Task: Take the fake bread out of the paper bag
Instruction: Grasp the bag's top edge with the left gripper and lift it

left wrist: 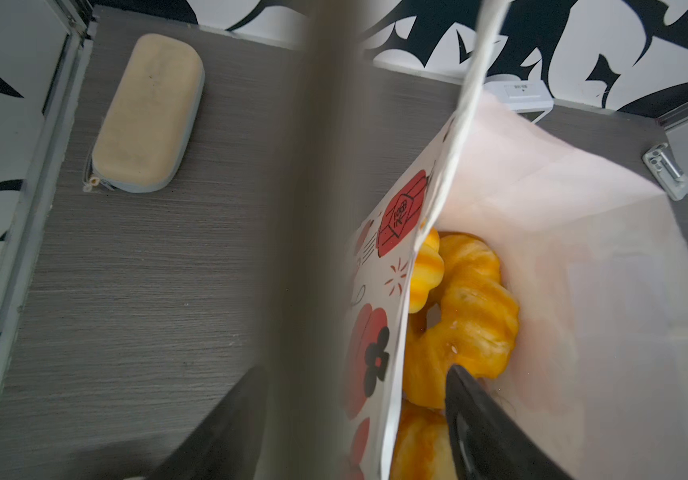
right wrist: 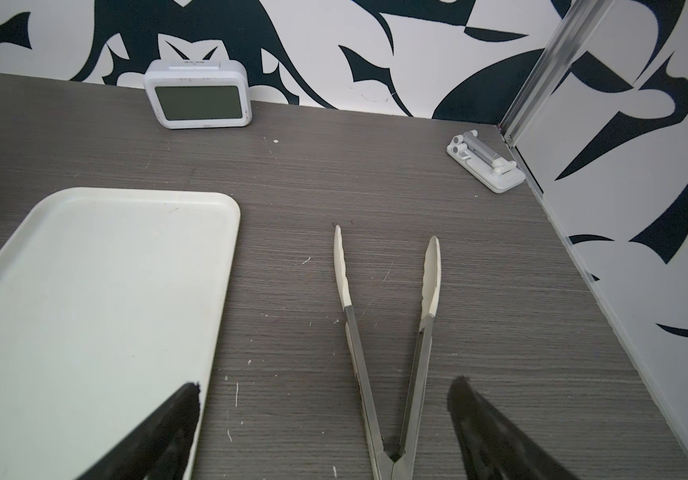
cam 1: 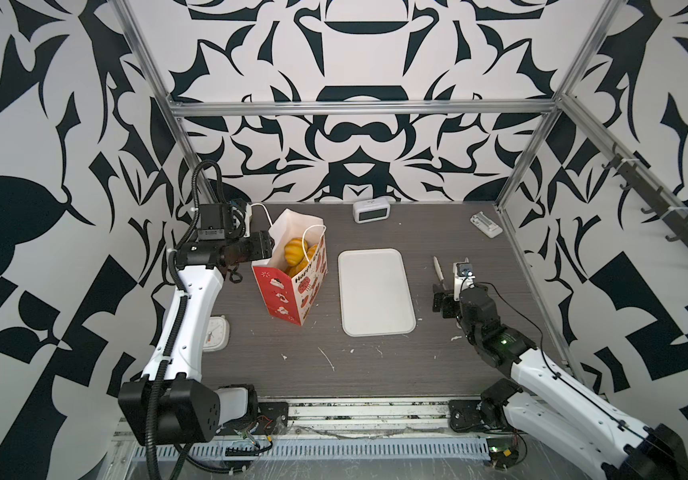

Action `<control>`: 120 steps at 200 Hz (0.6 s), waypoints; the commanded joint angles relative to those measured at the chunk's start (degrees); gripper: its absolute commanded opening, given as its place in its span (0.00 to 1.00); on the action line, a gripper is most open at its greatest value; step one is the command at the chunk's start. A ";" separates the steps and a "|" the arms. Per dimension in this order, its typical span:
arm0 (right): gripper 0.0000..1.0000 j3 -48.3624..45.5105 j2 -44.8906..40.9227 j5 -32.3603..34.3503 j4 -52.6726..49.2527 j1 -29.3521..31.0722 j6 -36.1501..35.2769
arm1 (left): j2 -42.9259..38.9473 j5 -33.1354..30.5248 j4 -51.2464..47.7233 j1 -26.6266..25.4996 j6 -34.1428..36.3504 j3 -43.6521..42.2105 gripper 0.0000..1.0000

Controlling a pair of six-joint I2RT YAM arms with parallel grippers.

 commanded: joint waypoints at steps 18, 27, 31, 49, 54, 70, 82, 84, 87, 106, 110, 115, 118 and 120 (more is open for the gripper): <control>0.96 -0.41 -0.38 0.67 0.78 0.28 0.73 | 1.92 -1.72 -1.19 -1.58 0.02 0.54 0.60; 0.96 -0.42 -0.26 0.80 0.84 0.28 0.73 | 2.22 -1.81 -1.01 -1.96 0.00 0.63 0.54; 0.96 -0.47 -0.20 0.91 0.79 0.27 0.80 | 2.38 -1.96 -0.94 -2.07 -0.02 0.63 0.52; 0.96 -0.49 -0.16 1.13 0.56 0.29 0.90 | 3.04 -2.43 -0.88 -2.52 -0.39 1.03 0.36; 0.96 -0.41 -0.15 1.11 0.42 0.29 0.92 | 3.17 -2.47 -0.83 -2.65 -0.53 1.16 0.32; 0.96 -0.42 -0.16 0.88 0.29 0.29 1.08 | 3.44 -2.12 -0.29 -3.32 -1.00 1.55 0.17; 0.95 -0.46 -0.10 0.57 0.21 0.25 1.14 | 3.71 -1.44 0.21 -4.05 -1.76 1.90 0.06; 0.95 -0.42 -0.06 0.51 0.20 0.28 1.27 | 3.78 -1.32 0.34 -4.20 -1.83 1.94 0.04; 0.95 -0.41 0.01 0.37 0.22 0.29 1.24 | 3.79 -1.16 0.60 -4.45 -2.10 2.02 0.02; 0.95 -0.30 0.45 -0.86 0.20 0.22 1.25 | 4.26 0.17 2.10 -6.27 -3.97 2.90 0.00; 0.95 -0.31 0.62 -0.98 0.12 0.29 1.33 | 4.39 0.41 2.37 -6.79 -4.40 3.18 0.00; 0.95 -0.21 0.75 -1.16 0.02 0.27 1.42 | 4.53 0.68 2.81 -7.55 -4.82 3.58 0.00; 0.95 -0.15 0.86 -1.32 -0.01 0.29 1.43 | 4.60 0.78 3.03 -8.00 -5.14 3.89 0.00; 0.95 -0.15 0.93 -1.35 0.03 0.23 1.43 | 4.71 0.77 3.07 -8.28 -5.29 4.12 0.00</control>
